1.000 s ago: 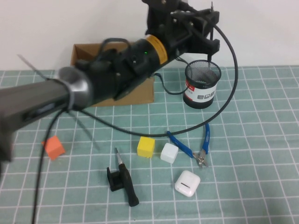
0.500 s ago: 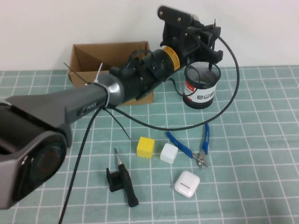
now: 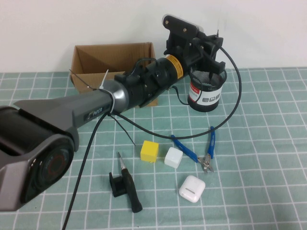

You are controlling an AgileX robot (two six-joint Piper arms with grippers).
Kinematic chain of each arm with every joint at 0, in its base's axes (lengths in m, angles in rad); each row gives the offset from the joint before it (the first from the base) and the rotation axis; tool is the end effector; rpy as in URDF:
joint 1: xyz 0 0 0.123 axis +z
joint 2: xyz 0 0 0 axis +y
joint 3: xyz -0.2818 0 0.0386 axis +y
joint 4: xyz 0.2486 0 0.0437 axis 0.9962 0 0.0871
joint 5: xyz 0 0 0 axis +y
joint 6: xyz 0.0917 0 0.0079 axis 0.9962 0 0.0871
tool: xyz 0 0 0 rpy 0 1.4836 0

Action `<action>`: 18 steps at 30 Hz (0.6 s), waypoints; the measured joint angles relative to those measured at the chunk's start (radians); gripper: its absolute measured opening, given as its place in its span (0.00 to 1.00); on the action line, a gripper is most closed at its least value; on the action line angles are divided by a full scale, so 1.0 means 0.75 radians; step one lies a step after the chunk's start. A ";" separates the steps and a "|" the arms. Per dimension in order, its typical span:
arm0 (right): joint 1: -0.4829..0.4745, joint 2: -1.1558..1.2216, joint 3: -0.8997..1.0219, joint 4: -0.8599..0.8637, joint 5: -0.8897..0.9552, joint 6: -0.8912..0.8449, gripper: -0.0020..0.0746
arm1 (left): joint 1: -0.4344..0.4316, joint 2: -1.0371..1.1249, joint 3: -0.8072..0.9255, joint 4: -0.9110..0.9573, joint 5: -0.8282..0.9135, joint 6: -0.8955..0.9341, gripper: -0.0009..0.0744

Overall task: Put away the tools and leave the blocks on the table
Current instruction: Place the long Screwdriver into the round holder

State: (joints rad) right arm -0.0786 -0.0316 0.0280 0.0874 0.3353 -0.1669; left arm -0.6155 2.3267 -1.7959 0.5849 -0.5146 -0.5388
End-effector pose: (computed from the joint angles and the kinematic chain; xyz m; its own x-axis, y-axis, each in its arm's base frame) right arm 0.0549 -0.0017 0.1750 -0.2436 -0.0653 -0.9677 0.0303 0.9967 -0.0749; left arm 0.4318 -0.3359 0.2130 -0.0149 -0.0082 -0.9999 0.7774 0.6288 -0.0167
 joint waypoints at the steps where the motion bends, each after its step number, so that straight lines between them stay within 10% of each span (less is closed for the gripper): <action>1: 0.000 0.000 0.000 0.000 0.000 0.000 0.02 | 0.000 0.000 0.000 0.000 -0.003 0.000 0.09; 18: 0.000 0.000 0.000 0.000 0.000 0.000 0.02 | -0.009 0.000 -0.002 0.047 0.058 0.034 0.12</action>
State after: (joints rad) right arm -0.0786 -0.0316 0.0280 0.0874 0.3353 -0.1669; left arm -0.6221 2.3267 -1.7975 0.6199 -0.4709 -0.5136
